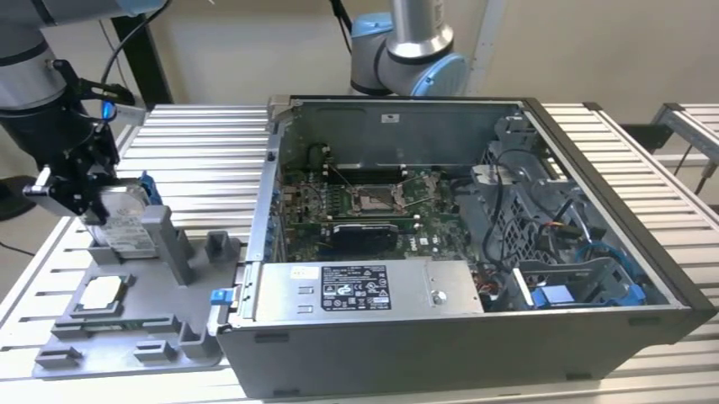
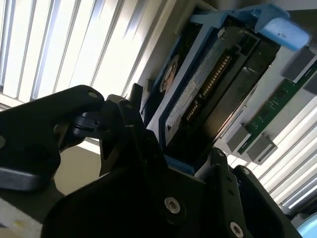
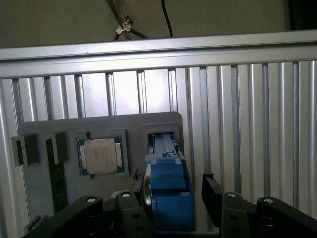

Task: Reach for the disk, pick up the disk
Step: 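Pick up the disk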

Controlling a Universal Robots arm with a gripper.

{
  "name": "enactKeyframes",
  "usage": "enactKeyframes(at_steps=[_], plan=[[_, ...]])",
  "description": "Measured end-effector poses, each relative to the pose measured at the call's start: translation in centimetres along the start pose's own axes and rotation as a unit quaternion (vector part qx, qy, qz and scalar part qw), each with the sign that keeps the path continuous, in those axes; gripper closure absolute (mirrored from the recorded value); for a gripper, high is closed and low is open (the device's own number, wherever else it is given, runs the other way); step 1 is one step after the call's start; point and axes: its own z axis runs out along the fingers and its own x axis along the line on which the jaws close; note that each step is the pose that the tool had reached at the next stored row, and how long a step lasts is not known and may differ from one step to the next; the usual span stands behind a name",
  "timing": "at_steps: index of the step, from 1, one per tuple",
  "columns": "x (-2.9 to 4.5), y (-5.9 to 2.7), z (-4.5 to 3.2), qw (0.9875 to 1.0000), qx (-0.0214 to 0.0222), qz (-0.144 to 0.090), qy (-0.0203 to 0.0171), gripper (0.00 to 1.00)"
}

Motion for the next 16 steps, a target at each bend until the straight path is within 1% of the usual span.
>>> enactKeyframes(at_steps=[16], plan=[[0.00, -0.02, 0.00, 1.0000, 0.0003, 0.000, 0.0000, 1.00]])
